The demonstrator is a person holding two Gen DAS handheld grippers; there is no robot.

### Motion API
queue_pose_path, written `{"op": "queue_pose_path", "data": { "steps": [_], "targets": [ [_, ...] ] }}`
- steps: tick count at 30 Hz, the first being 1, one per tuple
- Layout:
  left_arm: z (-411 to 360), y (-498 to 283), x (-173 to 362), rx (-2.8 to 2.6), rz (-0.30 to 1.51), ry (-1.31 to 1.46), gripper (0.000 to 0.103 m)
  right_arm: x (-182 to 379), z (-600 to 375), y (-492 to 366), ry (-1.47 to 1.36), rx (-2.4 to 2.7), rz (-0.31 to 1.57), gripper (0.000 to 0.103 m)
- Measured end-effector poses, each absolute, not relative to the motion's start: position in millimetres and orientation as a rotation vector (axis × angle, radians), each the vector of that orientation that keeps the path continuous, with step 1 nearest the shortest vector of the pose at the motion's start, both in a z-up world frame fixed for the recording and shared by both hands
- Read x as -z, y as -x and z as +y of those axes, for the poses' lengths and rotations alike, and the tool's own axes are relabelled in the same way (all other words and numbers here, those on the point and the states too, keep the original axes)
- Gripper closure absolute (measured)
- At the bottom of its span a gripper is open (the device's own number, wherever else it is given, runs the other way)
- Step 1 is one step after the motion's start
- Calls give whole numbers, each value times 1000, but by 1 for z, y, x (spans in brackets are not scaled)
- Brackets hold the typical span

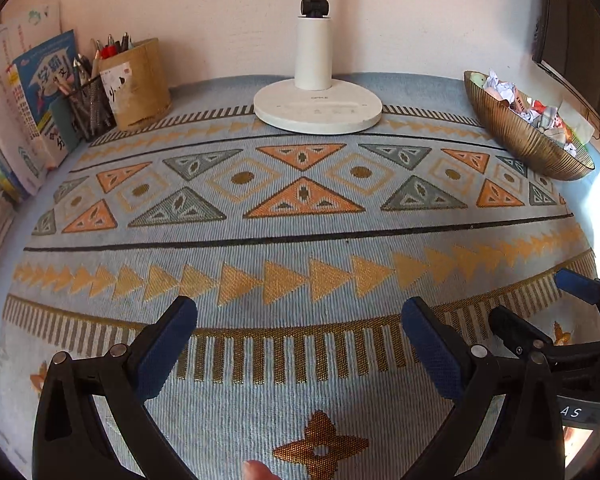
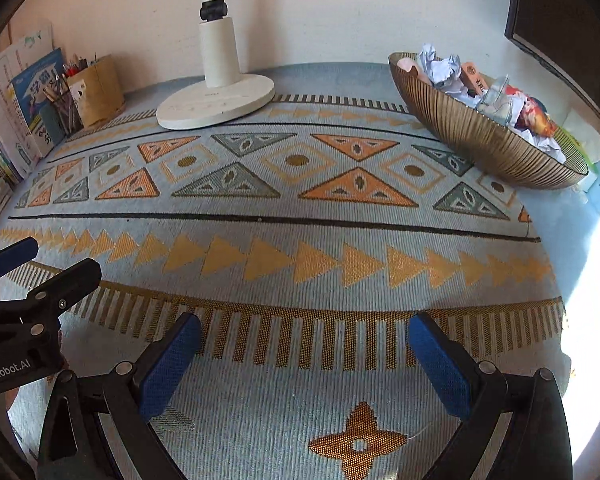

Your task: Organize objects

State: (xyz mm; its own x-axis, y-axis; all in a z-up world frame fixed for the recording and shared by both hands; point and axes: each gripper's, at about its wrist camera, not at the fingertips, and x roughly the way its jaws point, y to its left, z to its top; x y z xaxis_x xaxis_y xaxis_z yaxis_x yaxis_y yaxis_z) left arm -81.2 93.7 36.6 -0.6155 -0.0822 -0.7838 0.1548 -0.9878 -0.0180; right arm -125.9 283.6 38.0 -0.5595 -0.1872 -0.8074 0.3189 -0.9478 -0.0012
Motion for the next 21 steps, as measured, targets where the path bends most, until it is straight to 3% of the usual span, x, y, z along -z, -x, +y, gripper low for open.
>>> {"op": "queue_pose_path", "data": {
  "steps": [21],
  "targets": [
    [94,81,-34,2683,115,-1360,0,-40,288,127,-1294,2541,213,0]
  ]
}}
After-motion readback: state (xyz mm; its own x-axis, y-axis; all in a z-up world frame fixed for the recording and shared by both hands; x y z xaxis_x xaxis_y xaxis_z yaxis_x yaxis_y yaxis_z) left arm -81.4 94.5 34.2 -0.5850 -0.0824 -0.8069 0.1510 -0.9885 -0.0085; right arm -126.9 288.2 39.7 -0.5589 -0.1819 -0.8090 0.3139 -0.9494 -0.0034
